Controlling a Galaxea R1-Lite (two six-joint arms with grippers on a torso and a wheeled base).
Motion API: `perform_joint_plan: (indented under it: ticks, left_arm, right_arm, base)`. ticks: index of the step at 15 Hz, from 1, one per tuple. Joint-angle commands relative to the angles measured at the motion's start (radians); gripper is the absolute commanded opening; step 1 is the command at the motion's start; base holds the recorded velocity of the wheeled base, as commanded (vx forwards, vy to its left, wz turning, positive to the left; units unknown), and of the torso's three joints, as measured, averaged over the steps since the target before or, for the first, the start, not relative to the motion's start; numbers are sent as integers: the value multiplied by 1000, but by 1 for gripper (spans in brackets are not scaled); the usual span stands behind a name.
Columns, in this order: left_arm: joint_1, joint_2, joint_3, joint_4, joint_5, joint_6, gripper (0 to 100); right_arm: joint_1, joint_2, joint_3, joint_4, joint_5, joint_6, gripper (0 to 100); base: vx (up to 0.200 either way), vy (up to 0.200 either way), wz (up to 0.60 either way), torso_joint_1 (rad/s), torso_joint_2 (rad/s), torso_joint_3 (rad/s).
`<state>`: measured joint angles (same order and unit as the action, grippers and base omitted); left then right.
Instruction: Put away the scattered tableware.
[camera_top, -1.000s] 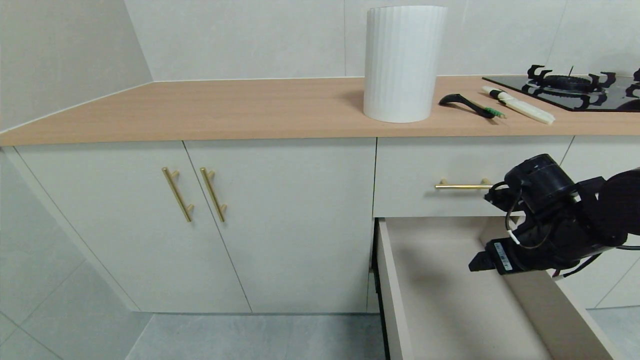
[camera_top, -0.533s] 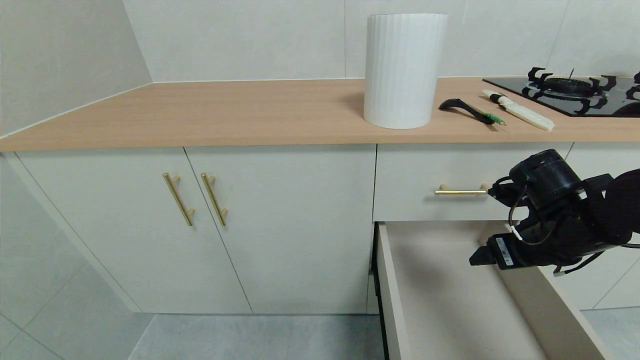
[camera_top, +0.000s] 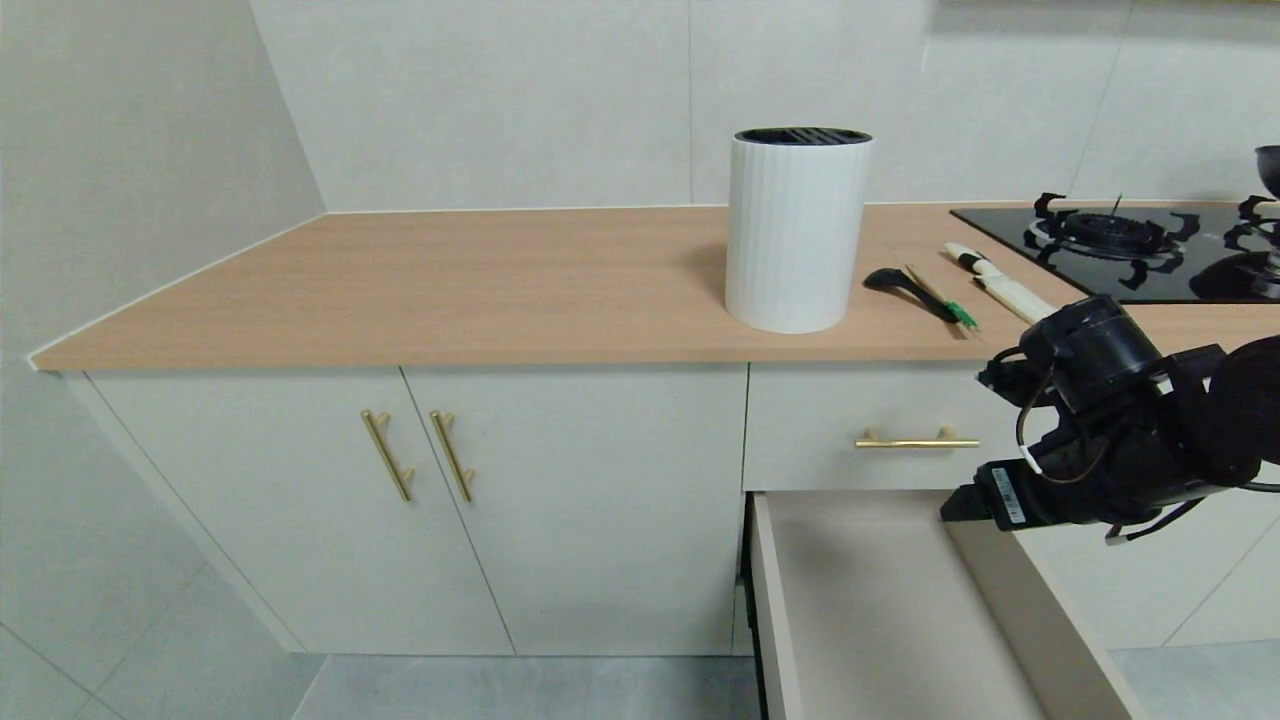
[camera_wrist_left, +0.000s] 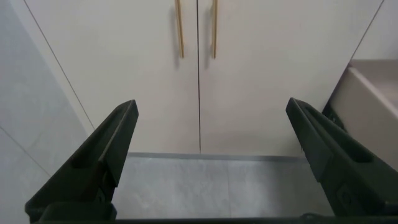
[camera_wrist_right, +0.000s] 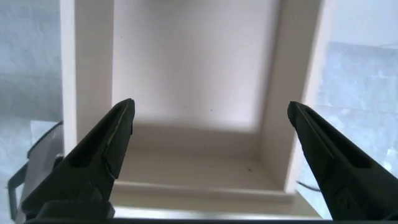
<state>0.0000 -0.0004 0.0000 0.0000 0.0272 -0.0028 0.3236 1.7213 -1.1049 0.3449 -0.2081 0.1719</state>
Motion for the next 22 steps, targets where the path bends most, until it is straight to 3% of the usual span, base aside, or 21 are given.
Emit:
perform_joint_plan:
  ticks: [1,6,9,11,14,18,22]
  left_arm:
    - [0,0,0,0,0,0,100]
    - [0,0,0,0,0,0,100]
    - [0,0,0,0,0,0,100]
    - [0,0,0,0,0,0,100]
    - [0,0,0,0,0,0,100]
    - [0,0,0,0,0,0,100]
    - [0,0,0,0,0,0,100]
  right_arm:
    - [0,0,2,-10,-4,0,100]
    - [0,-2,0,-32,-24,0,100]
    - [0,0,-20,-221,-42,-23,100]
    - [-3,32,-104,-276,-43,-78,100]
    - [-9,58,-237,-268,-47,-80,100]
    - [-15,61,-214,-280,-48,-81,100]
    - [-80,166,-288,-277,-56,-65,100]
  base:
    - [0,0,0,188,-471,-295]
    - [0,0,0,179,-444,-269]
    - [0,0,0,41,-97,-53]
    - [0,0,0,0,0,0]
    - [0,0,0,0,0,0]
    - [0,0,0,0,0,0]
    - [0,0,0,0,0,0]
